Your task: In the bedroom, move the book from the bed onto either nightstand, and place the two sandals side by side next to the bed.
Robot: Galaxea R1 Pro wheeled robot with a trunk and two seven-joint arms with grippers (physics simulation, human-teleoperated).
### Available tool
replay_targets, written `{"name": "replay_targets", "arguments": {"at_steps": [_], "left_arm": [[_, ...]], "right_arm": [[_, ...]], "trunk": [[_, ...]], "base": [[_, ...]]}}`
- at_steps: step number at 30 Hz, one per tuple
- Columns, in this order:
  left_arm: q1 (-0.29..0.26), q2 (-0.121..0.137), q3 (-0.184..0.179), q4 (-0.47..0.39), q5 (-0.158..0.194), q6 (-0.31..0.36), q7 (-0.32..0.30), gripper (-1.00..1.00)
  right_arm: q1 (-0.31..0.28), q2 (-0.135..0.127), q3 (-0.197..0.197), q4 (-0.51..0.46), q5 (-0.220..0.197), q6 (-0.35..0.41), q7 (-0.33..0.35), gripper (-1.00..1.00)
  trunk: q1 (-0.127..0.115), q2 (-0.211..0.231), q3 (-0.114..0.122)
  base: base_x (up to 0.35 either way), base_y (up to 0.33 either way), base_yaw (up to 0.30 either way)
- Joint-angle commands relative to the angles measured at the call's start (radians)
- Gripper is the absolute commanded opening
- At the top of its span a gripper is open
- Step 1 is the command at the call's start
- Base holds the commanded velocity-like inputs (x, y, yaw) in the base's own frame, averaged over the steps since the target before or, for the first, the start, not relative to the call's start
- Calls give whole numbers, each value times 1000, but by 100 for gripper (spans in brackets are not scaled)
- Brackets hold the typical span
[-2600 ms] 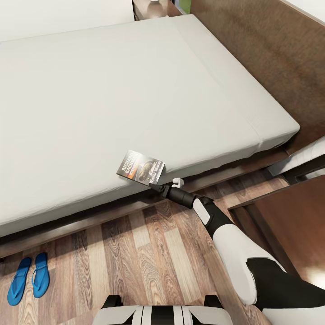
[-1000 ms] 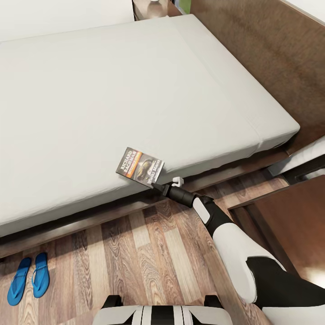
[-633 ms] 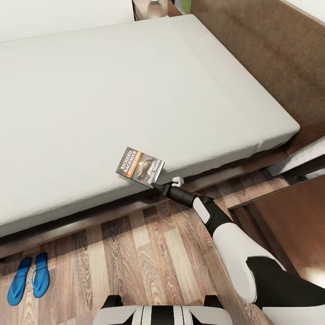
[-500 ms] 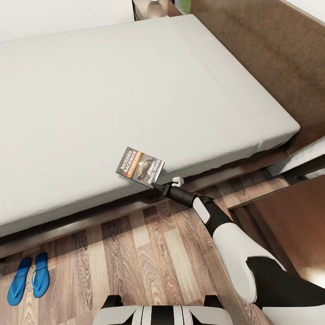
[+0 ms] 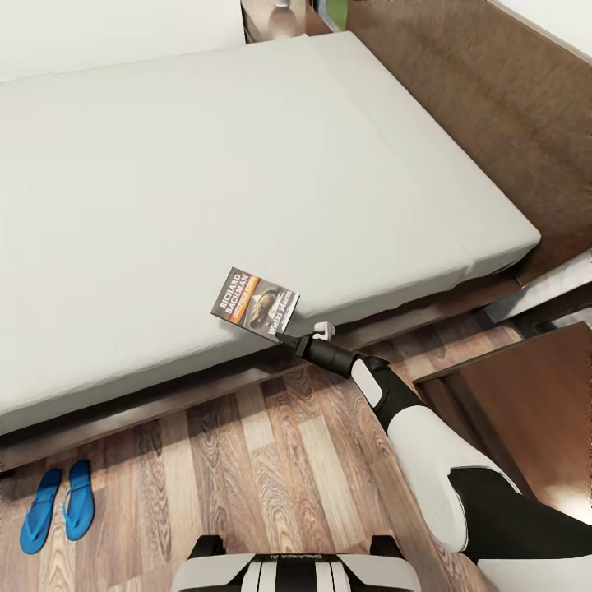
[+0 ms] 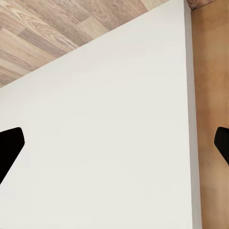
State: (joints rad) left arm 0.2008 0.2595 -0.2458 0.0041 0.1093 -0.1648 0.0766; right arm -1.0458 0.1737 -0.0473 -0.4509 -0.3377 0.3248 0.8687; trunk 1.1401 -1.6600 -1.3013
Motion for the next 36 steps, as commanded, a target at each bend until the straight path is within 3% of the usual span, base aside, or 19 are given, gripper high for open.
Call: {"name": "replay_targets", "arguments": {"at_steps": [1, 21, 36], "left_arm": [[0, 0, -9, 0, 10, -4, 2, 100], [0, 0, -9, 1, 10, -4, 2, 100], [0, 0, -9, 1, 10, -4, 2, 100]], "right_arm": [[0, 1, -5, 0, -3, 9, 3, -100], [1, 1, -6, -5, -3, 9, 11, -100], [3, 1, -5, -26, -3, 6, 55, -100]], "trunk": [[-4, 7, 3], [-81, 147, 66], [-138, 252, 113]], "base": [[0, 0, 0], [0, 0, 0], [0, 0, 0]]}}
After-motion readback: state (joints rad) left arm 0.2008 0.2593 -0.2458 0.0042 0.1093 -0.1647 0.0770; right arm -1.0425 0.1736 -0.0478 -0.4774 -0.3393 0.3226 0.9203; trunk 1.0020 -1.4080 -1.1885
